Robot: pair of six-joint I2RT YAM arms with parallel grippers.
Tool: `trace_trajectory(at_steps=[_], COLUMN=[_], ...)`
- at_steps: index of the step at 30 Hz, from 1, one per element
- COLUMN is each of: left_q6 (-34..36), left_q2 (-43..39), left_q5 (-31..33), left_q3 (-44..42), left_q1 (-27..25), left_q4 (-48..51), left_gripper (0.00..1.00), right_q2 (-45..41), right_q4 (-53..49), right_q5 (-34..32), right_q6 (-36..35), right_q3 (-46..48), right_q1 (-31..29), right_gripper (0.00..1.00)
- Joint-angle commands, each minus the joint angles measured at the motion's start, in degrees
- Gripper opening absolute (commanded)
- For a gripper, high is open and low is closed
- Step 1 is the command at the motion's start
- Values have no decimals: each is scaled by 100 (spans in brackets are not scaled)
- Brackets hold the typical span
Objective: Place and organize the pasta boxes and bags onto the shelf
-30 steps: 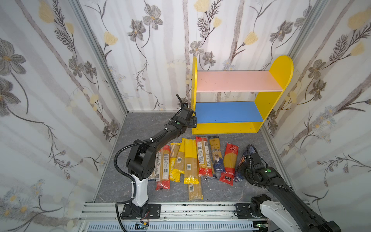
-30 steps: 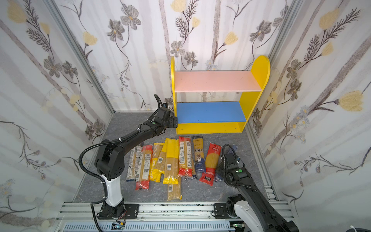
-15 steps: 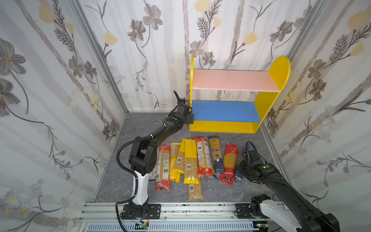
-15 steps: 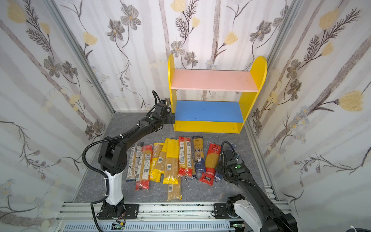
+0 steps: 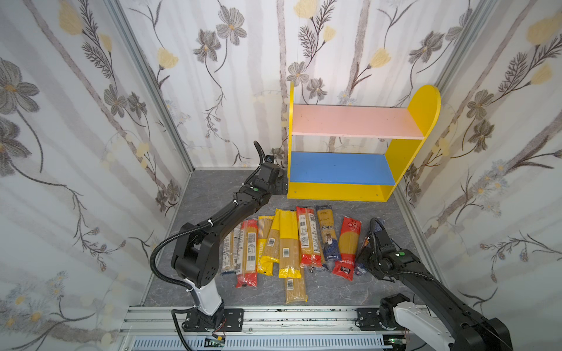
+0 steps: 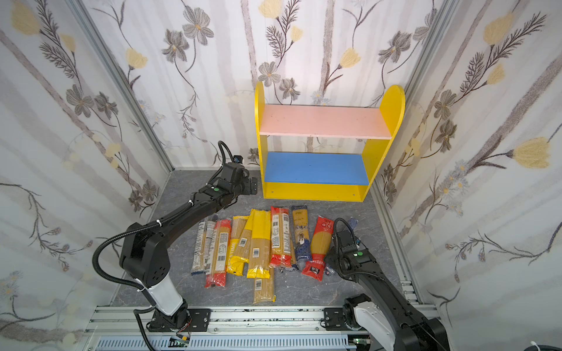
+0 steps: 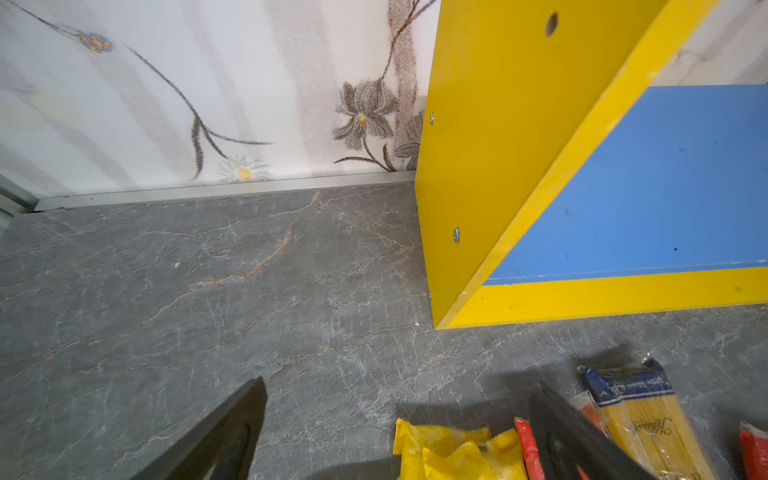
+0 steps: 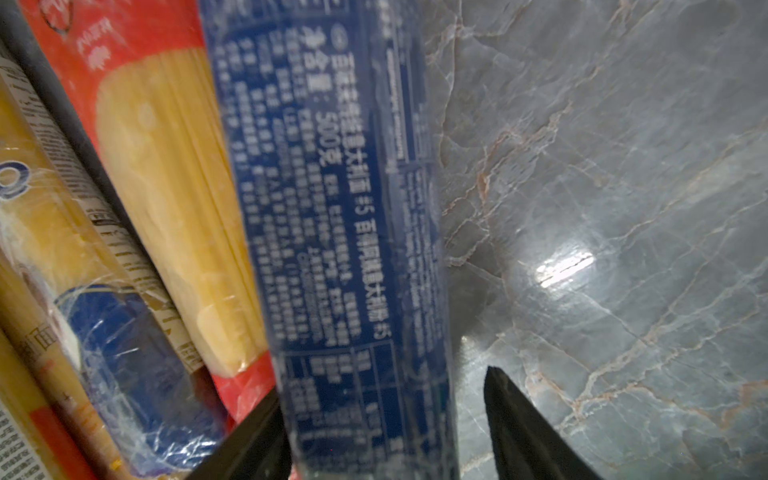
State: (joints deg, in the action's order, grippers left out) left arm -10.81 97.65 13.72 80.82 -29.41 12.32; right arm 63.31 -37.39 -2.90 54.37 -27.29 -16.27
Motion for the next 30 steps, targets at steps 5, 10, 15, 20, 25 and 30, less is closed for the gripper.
trace_trajectory(at_steps=[5, 10, 15, 20, 25, 30], left_q6=[-238, -137, -106, -106, 268, 364], left_q2=[-849, -1250, -1305, -1302, -1189, -1090], left_q5=[96, 189, 316, 210, 540, 540], left_q3=[-498, -531, -184, 1, 323, 619], left_q1=[-18, -3, 90, 121, 174, 336], left_q4=[-37, 28, 268, 298, 381, 508], left_gripper=[100, 100, 100, 100, 100, 100], right_q2=[502, 570, 92, -346, -692, -932], right_q4=[315, 283, -10, -277, -312, -135], right_q5=[-267, -267, -189, 169, 672, 1237], right_q6=[-269, -368, -398, -647, -920, -1085], right_q3=[-136, -231, -368, -649, -981, -1327], right_q1=[-16, -16, -13, -16, -14, -15], right_gripper=[53, 30, 14, 12, 11, 11])
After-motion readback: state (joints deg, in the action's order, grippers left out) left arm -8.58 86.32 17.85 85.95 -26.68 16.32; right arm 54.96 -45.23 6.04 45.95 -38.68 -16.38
